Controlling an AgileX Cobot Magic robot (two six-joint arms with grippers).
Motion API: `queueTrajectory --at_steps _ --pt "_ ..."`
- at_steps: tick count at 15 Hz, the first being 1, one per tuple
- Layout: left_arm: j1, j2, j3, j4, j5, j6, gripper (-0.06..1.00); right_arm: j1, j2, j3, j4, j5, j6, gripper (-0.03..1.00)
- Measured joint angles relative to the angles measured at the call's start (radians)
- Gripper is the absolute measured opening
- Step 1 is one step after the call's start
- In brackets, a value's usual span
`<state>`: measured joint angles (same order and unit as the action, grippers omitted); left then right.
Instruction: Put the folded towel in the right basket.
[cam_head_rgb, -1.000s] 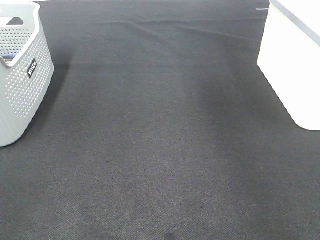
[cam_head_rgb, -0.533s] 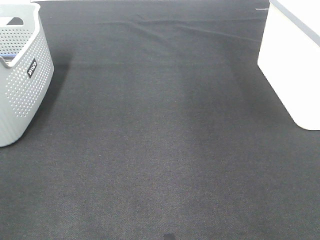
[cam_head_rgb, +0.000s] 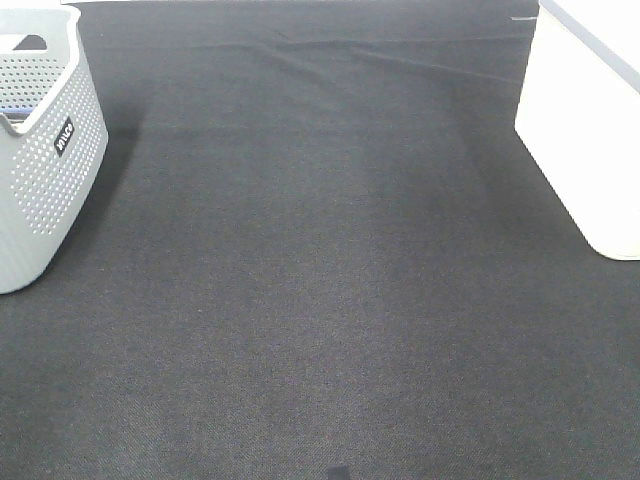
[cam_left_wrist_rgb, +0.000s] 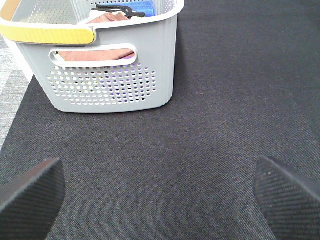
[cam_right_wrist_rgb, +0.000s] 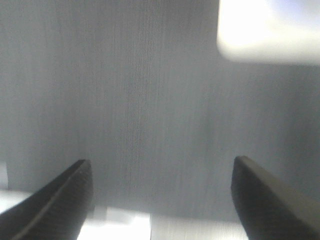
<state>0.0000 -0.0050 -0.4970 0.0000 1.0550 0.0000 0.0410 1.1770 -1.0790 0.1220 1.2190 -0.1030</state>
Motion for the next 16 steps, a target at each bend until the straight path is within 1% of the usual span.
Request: queueTrajectory --at_steps 4,6,7,9,12,15,16 --pt "0.000 0.000 0.000 0.000 0.000 0.000 0.97 0.000 -0.309 0.334 0.000 -0.002 0.021 0.73" --pt "0.000 0.000 0.000 0.000 0.000 0.000 0.97 0.000 -0.526 0.494 0.000 -0.054 0.022 0.73" --pt "0.000 0.000 0.000 0.000 0.000 0.000 0.97 0.000 -0.614 0.533 0.000 -0.075 0.021 0.73" --pt "0.000 0.000 0.000 0.000 0.000 0.000 0.97 0.000 -0.762 0.544 -0.007 -0.113 0.017 0.73" --pt "0.000 0.000 0.000 0.000 0.000 0.000 0.97 0.000 -0.947 0.566 -0.052 -0.137 0.011 0.73" --pt "0.000 0.000 0.000 0.000 0.000 0.000 0.97 0.000 -1.072 0.571 -0.052 -0.150 0.011 0.73" --pt "0.000 0.000 0.000 0.000 0.000 0.000 0.97 0.000 -1.078 0.571 -0.052 -0.150 0.011 0.73"
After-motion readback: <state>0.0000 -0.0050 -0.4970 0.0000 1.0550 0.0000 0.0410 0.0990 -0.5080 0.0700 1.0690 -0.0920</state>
